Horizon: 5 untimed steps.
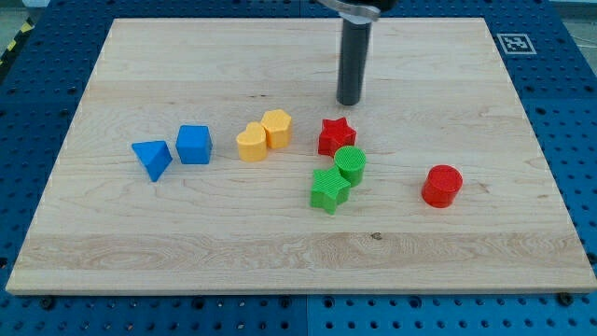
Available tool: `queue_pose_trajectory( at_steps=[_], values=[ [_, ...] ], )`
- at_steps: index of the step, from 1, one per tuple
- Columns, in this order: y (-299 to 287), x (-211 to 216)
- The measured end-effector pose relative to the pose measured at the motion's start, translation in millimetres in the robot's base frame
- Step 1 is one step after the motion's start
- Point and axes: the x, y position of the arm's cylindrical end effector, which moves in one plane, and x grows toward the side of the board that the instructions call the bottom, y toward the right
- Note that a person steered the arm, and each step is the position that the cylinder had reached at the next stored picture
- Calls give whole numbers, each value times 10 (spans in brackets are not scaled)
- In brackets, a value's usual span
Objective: Push yellow blocks towards bottom of the board
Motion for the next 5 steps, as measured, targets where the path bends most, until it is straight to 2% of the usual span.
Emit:
queue_pose_trajectory(
  at_steps=[1,5],
  values=[
    [92,210],
    [-1012,427]
  ],
)
